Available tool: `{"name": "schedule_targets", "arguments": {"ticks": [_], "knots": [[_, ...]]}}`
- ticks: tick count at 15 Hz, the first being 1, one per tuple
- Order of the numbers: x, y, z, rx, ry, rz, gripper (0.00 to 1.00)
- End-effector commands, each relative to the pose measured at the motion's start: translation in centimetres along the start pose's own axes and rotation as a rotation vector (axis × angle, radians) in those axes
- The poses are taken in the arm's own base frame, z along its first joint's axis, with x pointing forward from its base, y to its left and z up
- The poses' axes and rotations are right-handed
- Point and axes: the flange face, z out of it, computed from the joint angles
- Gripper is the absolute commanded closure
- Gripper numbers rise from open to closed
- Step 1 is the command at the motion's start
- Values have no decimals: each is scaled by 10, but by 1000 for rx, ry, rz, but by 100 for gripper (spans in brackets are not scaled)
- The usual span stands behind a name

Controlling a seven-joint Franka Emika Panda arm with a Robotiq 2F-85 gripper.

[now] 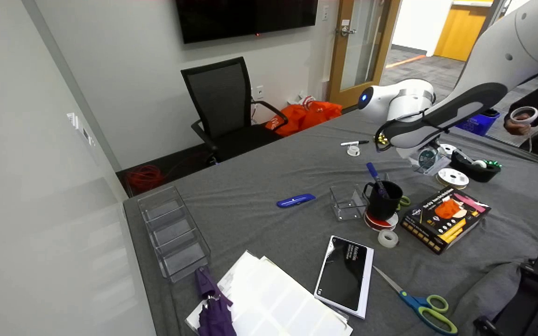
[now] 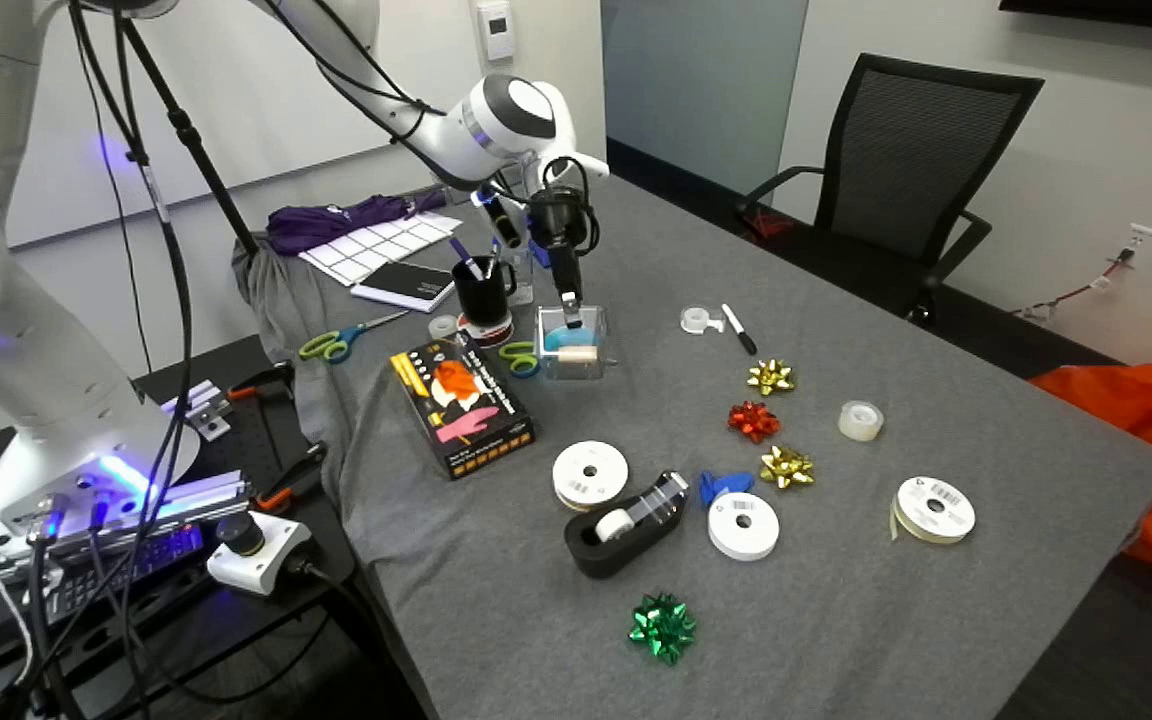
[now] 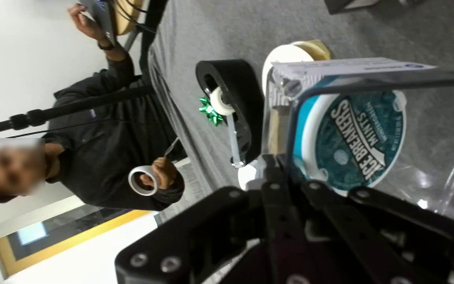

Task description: Put the green CD holder on the table

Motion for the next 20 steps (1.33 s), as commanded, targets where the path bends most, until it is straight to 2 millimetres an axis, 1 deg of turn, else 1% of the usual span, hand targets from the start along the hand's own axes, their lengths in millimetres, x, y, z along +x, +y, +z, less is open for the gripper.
{"name": "schedule_targets", "arguments": {"ticks": [1, 6, 11, 12, 13, 16, 20], "knots": [[0, -18, 6, -191, -46, -28, 99], [-3, -36, 21, -443, -124, -76, 99], [3, -47, 24, -573, -152, -129, 99], [7, -47, 22, -550, -143, -119, 99], [12, -48, 20, -483, -112, -96, 99], [17, -49, 16, -476, -105, -108, 99], [24, -45, 11, -397, -44, -102, 99]]}}
